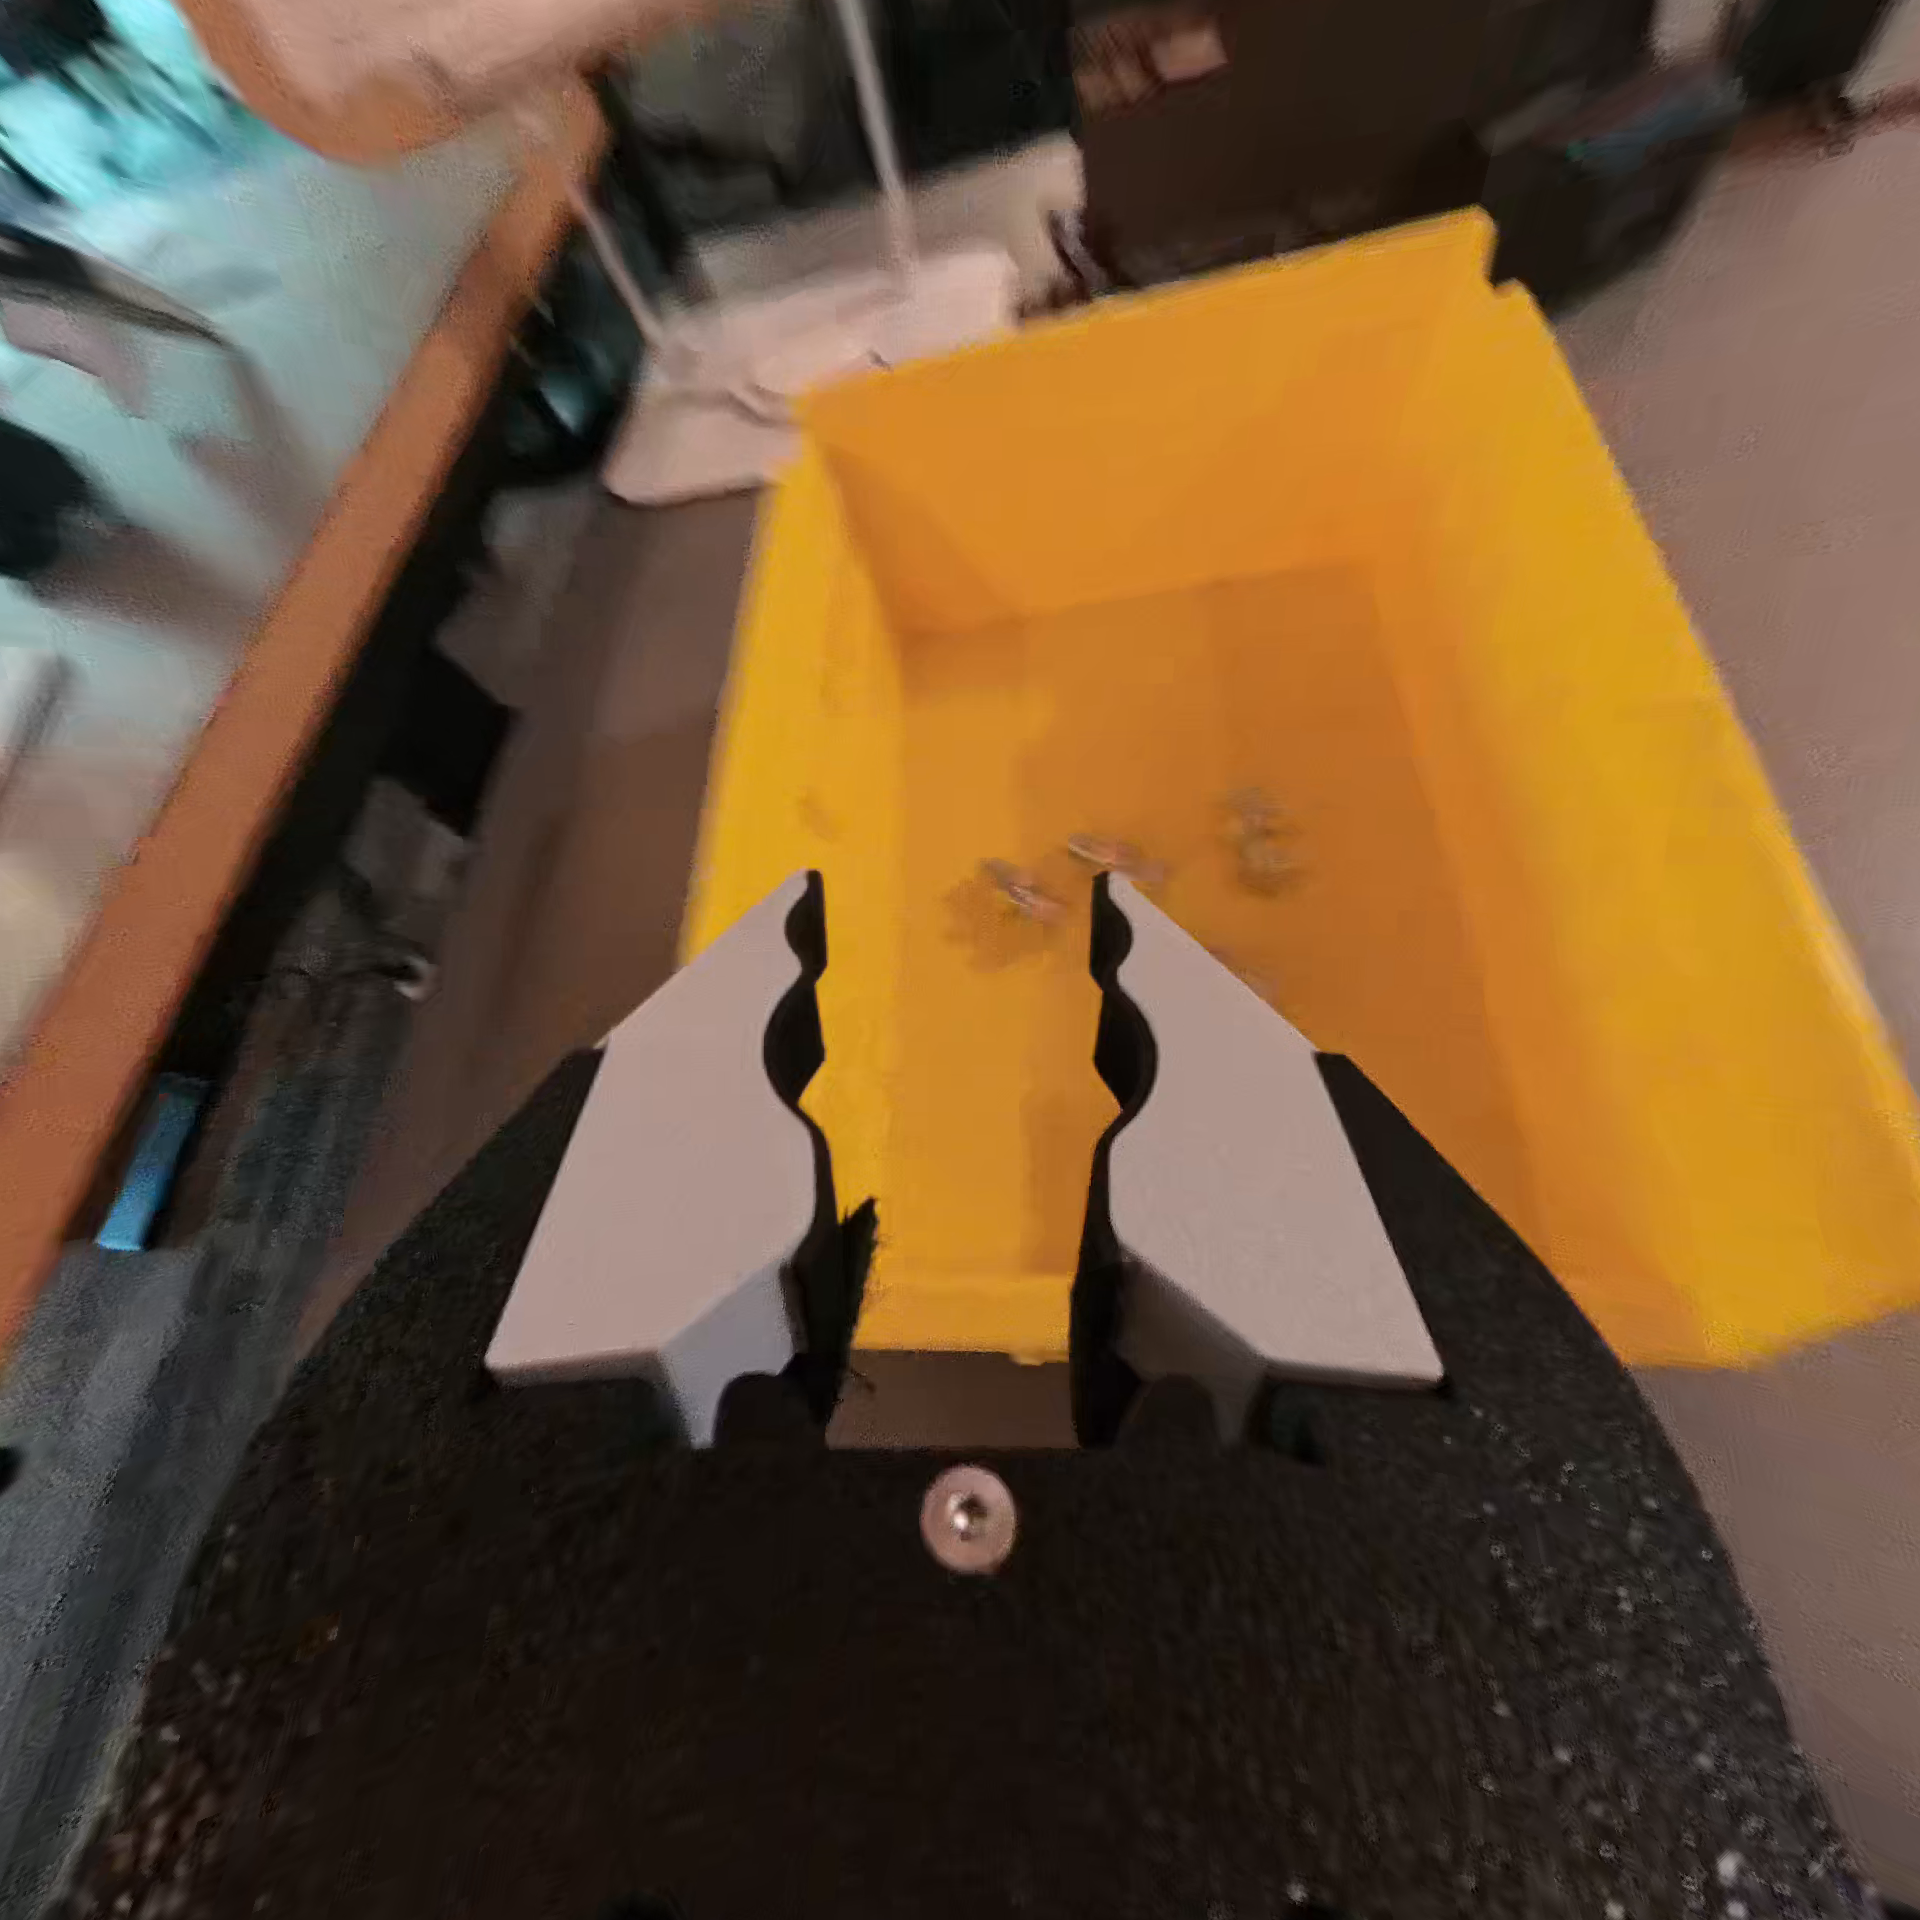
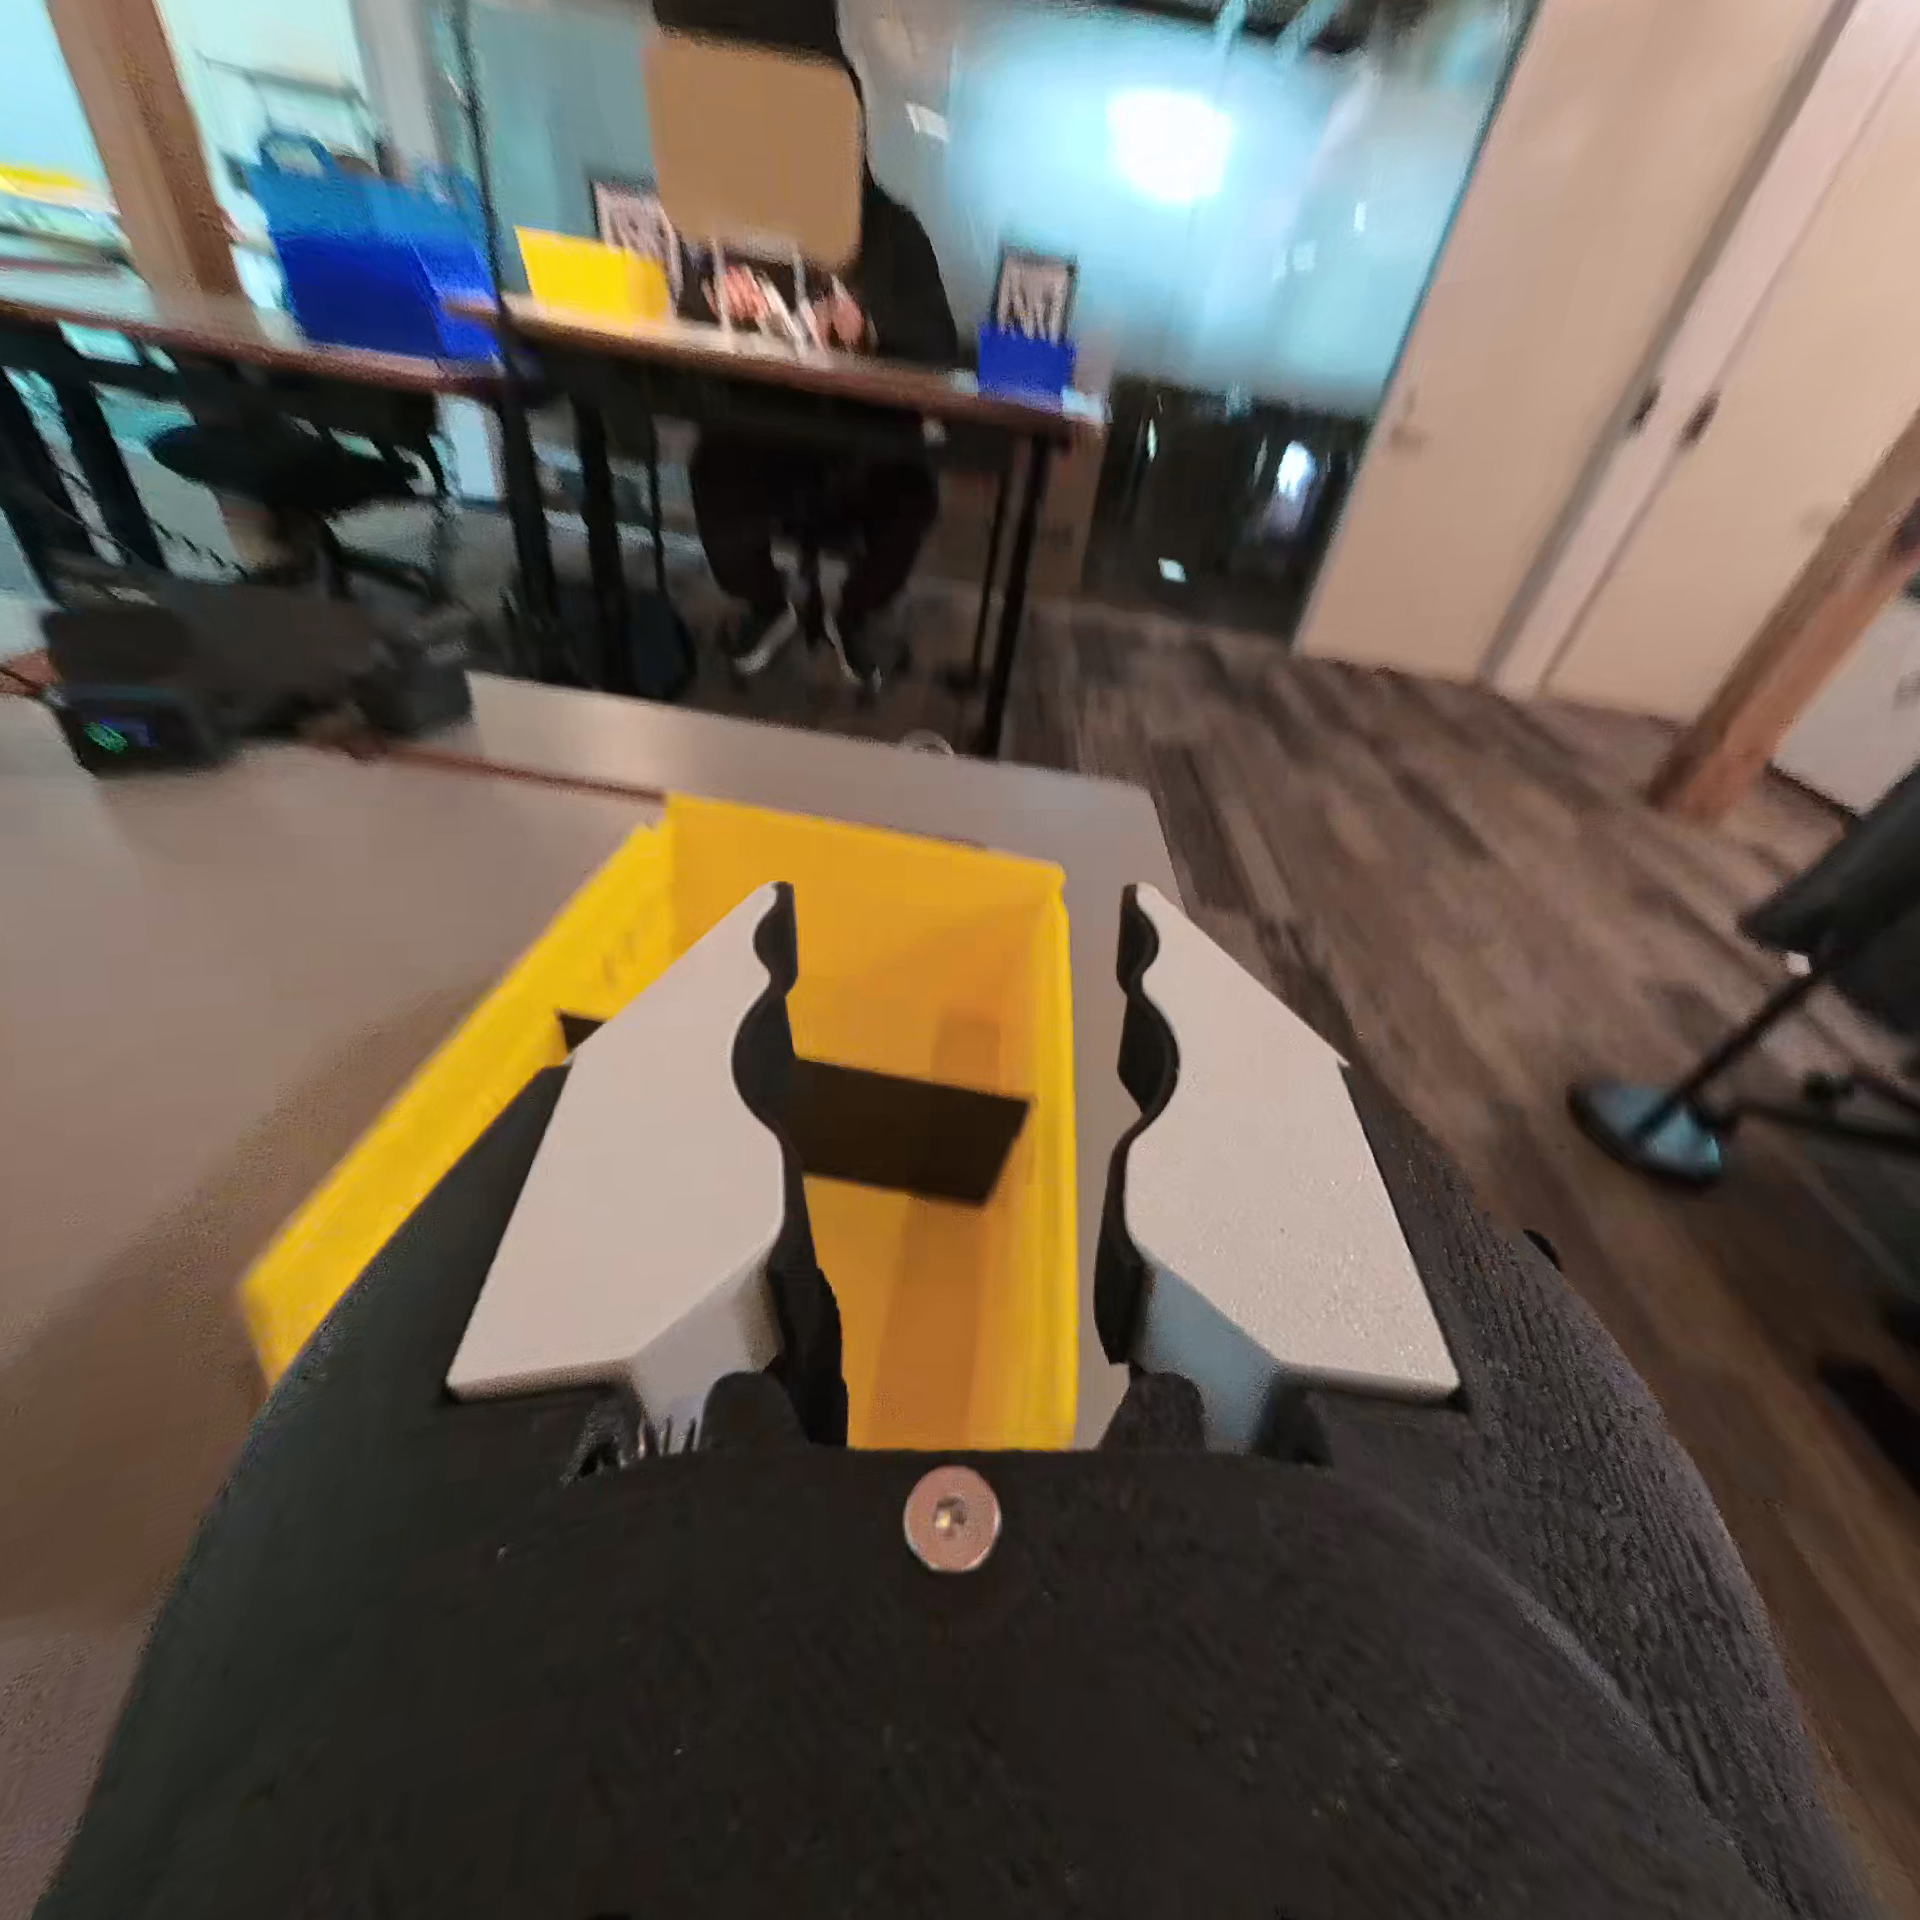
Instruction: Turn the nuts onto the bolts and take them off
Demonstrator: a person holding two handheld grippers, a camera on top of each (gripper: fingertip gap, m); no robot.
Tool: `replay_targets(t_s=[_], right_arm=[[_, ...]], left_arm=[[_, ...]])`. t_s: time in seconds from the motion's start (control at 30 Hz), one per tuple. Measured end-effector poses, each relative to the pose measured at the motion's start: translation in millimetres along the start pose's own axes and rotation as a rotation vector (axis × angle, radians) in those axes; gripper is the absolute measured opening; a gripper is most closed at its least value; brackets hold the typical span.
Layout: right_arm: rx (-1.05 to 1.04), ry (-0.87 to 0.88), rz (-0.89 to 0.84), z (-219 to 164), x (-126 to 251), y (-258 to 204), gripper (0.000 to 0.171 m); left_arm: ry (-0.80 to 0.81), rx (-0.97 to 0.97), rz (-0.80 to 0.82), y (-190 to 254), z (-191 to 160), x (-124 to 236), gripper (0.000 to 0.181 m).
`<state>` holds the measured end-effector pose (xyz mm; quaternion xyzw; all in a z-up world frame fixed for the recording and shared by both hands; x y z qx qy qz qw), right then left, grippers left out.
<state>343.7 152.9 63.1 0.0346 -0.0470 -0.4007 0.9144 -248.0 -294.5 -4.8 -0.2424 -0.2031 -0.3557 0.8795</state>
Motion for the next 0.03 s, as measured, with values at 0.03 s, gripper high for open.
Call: replay_targets(t_s=[0.03], right_arm=[[0.007,0.036,0.034,8.1,-1.1,-9.1,0.061]], left_arm=[[-0.094,0.014,-0.05,12.5,4.8,-8.6,0.048]])
Point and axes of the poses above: each gripper's, where its closed fingertips meet, x back along the fingers, z out of its top, y = z × x across the jaws, the point moved 10 cm from there along x, back along the fingers, and after that the axes turned 3 degrees about -x, right-handed, at the moved point
